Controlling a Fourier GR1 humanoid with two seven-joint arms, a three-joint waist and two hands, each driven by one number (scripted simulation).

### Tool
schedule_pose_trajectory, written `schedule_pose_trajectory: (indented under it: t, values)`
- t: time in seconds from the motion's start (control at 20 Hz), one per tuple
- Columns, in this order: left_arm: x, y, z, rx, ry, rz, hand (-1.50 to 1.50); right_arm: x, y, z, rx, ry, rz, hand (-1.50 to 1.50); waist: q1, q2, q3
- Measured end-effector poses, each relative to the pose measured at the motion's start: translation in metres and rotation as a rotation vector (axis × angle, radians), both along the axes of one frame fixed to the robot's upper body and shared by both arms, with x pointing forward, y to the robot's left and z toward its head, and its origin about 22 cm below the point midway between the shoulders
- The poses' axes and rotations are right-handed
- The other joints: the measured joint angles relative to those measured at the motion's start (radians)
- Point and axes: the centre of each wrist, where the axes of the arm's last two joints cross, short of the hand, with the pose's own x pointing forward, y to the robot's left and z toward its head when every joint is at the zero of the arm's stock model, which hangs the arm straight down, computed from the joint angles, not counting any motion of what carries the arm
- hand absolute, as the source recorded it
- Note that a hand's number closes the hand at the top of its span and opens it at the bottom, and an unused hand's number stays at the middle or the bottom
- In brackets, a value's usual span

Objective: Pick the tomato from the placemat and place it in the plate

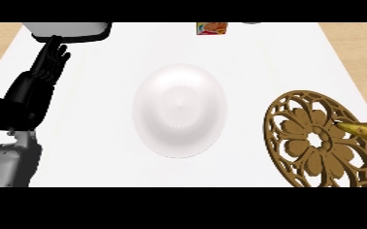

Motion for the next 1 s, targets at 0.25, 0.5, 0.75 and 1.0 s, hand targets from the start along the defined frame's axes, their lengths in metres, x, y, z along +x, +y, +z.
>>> schedule_pose_trajectory:
  t: [0.25, 0.5, 0.75, 1.0]
  values:
    - [-0.001, -0.003, 0.000, 0.002, -0.004, -0.019, 0.00, -0.006, 0.044, 0.039, 0.073, -0.202, 0.117, 1.50, 0.021, 0.002, 0.002]
    - [-0.002, -0.003, 0.000, -0.001, -0.004, -0.036, 0.00, 0.001, 0.085, 0.052, 0.201, -0.320, 0.221, 1.50, 0.036, 0.004, 0.002]
    - [-0.001, -0.007, 0.003, 0.002, -0.016, -0.048, 0.00, 0.009, 0.125, 0.075, 0.228, -0.376, 0.301, 1.50, 0.047, 0.008, 0.002]
    - [0.002, -0.014, 0.001, 0.001, -0.017, -0.059, 0.00, 0.039, 0.159, 0.084, 0.247, -0.406, 0.333, 1.50, 0.059, 0.013, 0.003]
